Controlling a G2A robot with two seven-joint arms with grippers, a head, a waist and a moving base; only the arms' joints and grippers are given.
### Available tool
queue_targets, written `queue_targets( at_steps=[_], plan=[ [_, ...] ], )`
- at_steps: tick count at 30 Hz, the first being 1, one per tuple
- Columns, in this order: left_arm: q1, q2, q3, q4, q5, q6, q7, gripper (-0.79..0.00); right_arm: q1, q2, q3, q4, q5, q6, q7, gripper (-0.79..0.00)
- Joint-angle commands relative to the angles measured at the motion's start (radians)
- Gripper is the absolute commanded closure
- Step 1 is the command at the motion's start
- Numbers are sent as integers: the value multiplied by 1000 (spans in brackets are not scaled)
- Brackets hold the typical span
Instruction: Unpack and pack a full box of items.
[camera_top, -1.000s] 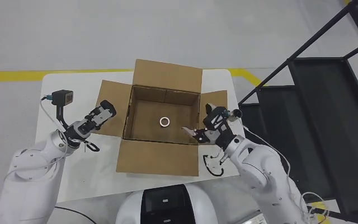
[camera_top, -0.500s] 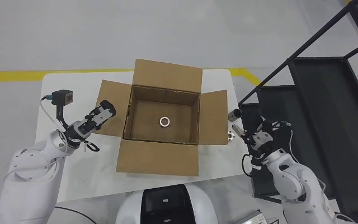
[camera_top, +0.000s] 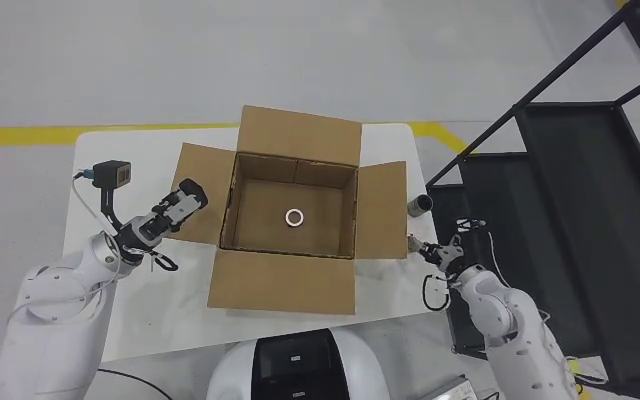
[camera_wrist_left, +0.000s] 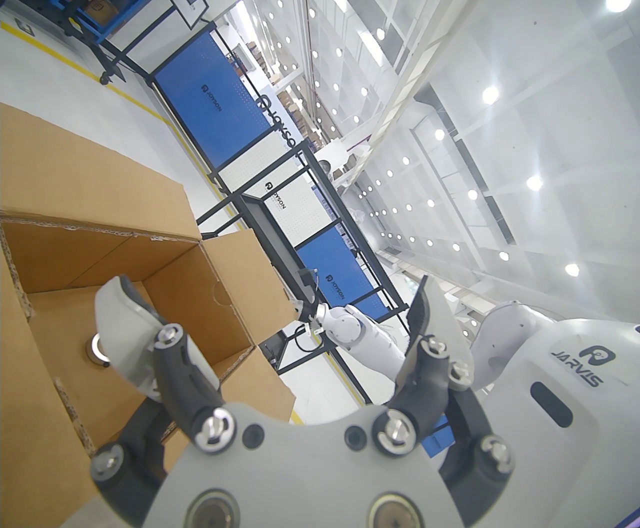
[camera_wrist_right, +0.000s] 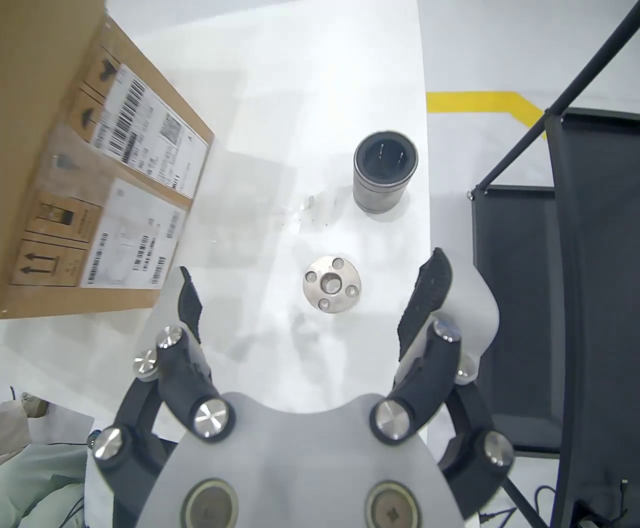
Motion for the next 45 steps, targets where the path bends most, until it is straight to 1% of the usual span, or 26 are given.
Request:
queue_targets(
  at_steps=[1, 9, 16, 23, 25, 26, 28, 29, 30, 31, 32, 39, 43, 45],
  plan=[
    [0, 0, 0, 0, 0, 0, 0, -785, 41, -2, -23, 44, -6, 26, 24, -785],
    [0, 0, 0, 0, 0, 0, 0, -785, 160, -6, -97, 173, -43, 94, 108, -785],
    [0, 0, 0, 0, 0, 0, 0, -785, 226, -14, -173, 254, -78, 118, 125, -785],
    [0, 0, 0, 0, 0, 0, 0, -785, 283, -21, -226, 307, -123, 190, 135, -785],
    [0, 0, 0, 0, 0, 0, 0, -785, 293, -23, -234, 319, -128, 204, 138, -720],
    [0, 0, 0, 0, 0, 0, 0, -785, 296, -23, -237, 323, -128, 208, 139, -622],
    [0, 0, 0, 0, 0, 0, 0, -785, 301, -24, -241, 332, -129, 217, 141, -363],
    [0, 0, 0, 0, 0, 0, 0, -785, 303, -24, -243, 334, -132, 220, 143, -271],
    [0, 0, 0, 0, 0, 0, 0, -785, 303, -24, -245, 336, -139, 225, 145, -215],
    [0, 0, 0, 0, 0, 0, 0, -785, 303, -24, -247, 336, -144, 230, 146, -92],
    [0, 0, 0, 0, 0, 0, 0, -785, 301, -25, -247, 335, -144, 233, 145, 0],
    [0, 0, 0, 0, 0, 0, 0, -785, 265, -22, -235, 300, -154, 259, 140, 0],
    [0, 0, 0, 0, 0, 0, 0, -785, 220, -20, -225, 239, -159, 257, 123, 0],
    [0, 0, 0, 0, 0, 0, 0, -785, 177, -17, -211, 181, -157, 252, 106, 0]
  ],
)
